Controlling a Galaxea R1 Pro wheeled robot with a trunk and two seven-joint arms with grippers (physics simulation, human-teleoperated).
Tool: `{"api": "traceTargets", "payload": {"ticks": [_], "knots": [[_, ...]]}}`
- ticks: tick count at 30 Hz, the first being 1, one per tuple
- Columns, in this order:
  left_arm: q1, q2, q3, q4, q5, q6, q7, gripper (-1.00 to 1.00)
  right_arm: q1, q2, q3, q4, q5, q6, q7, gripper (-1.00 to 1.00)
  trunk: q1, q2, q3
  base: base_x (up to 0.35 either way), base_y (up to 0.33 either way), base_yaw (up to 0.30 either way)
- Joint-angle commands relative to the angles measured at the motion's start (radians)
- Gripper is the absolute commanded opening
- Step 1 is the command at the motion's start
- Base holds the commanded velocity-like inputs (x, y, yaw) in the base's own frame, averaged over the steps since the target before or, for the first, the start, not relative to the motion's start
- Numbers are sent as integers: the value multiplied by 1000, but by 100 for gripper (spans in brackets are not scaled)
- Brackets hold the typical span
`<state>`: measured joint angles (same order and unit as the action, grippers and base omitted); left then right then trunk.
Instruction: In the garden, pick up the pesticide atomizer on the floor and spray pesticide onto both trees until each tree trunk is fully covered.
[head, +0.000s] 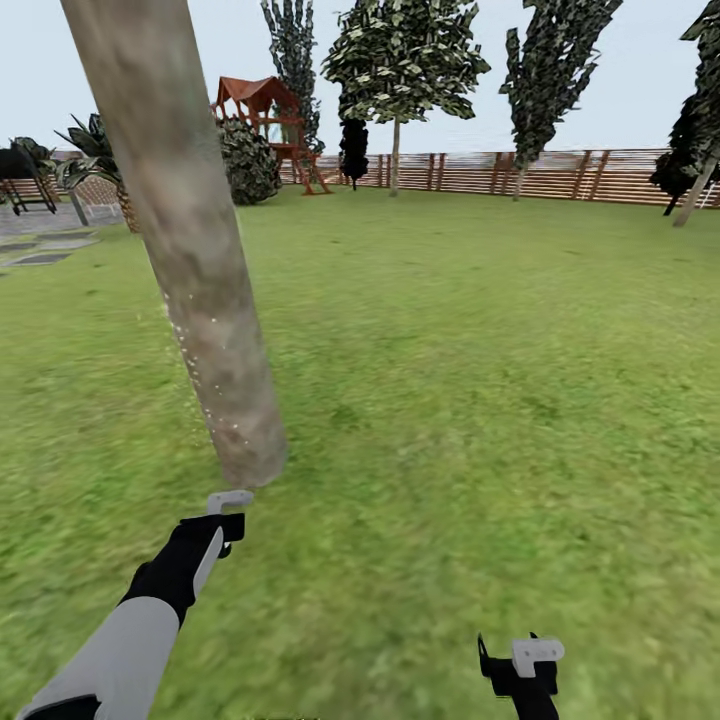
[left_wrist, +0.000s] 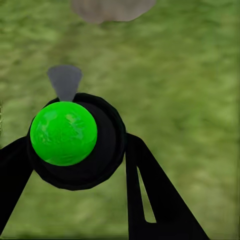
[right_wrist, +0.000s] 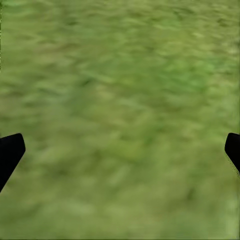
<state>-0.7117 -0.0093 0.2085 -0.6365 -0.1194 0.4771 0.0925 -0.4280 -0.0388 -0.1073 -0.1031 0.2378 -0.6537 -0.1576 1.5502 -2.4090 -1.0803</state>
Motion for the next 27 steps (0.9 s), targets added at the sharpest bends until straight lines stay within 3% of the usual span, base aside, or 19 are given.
{"api": "traceTargets", "payload": {"ticks": [1, 16, 27], "knots": [[0, 0, 0, 0, 0, 0, 0, -100, 0, 0, 0, 0, 0, 0, 0, 100, 0, 0, 0, 0, -271, 274], [0, 0, -1, 0, 1, 0, -1, -100, 0, 0, 0, 0, 0, 0, 0, 100, 0, 0, 0, 143, -254, 273], [0, -3, -3, 0, 1, 0, -1, -100, 0, 0, 0, 0, 0, 0, 0, 100, 0, 0, 0, 146, -249, 32]]}}
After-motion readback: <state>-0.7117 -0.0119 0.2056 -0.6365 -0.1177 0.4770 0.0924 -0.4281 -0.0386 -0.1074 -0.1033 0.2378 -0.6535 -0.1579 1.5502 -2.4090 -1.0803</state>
